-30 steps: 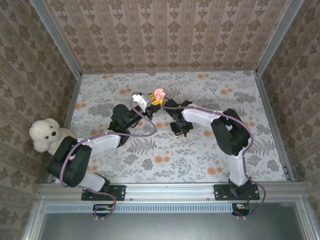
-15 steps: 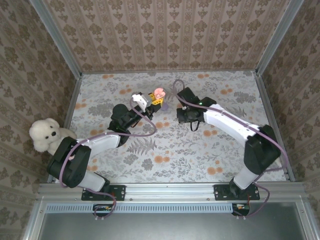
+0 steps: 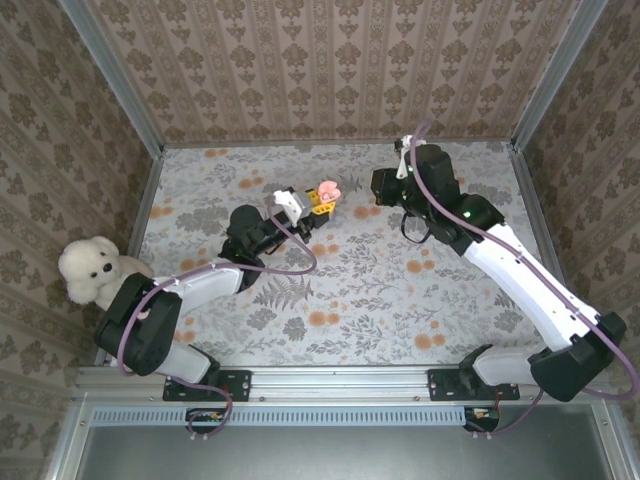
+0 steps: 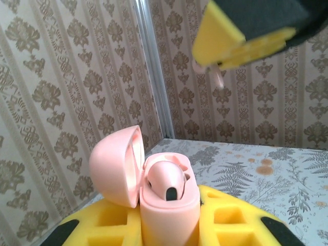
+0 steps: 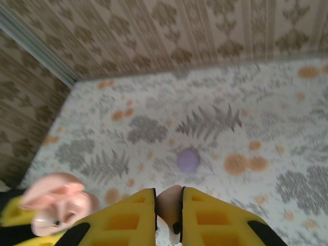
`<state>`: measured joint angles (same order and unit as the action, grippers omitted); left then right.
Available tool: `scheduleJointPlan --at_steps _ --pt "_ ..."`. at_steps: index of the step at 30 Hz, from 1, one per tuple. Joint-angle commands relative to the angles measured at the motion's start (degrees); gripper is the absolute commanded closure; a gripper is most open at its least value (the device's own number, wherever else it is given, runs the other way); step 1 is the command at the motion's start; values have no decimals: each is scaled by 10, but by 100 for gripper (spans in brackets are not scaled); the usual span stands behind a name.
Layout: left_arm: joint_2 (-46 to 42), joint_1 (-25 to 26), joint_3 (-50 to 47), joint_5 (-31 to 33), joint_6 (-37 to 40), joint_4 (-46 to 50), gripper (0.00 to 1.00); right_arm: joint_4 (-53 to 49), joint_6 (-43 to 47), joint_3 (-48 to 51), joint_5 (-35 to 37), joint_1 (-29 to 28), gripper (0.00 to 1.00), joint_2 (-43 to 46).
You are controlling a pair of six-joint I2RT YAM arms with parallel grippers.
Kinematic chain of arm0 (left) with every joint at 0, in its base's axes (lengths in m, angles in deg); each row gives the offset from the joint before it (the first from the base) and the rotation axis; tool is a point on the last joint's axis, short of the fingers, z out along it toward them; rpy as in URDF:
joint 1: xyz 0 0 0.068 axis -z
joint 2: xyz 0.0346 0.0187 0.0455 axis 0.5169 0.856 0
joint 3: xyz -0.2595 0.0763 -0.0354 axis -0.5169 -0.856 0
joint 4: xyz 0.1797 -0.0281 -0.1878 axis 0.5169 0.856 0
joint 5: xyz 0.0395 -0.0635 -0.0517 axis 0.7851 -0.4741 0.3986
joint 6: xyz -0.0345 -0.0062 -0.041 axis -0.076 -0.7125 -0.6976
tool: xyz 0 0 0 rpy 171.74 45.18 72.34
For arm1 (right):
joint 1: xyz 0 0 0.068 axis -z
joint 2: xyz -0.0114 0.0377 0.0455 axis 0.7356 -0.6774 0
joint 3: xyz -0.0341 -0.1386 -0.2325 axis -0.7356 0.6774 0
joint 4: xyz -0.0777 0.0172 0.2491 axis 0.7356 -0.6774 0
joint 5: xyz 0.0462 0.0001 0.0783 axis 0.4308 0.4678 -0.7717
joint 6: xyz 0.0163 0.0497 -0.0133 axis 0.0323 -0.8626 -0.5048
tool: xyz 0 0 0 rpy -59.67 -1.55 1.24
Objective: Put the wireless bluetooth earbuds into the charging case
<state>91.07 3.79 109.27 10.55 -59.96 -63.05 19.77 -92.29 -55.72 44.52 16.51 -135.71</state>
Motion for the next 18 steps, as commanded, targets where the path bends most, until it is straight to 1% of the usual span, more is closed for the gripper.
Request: scheduleJointPlan --at_steps 1,9,18 --pt "11 10 32 -20 15 1 100 52 11 -11 -2 0 83 24" --pt "41 26 76 -33 16 5 100 142 14 34 -49 -2 83 47" --pt "52 29 105 -38 19 23 100 167 10 60 -71 -15 83 39"
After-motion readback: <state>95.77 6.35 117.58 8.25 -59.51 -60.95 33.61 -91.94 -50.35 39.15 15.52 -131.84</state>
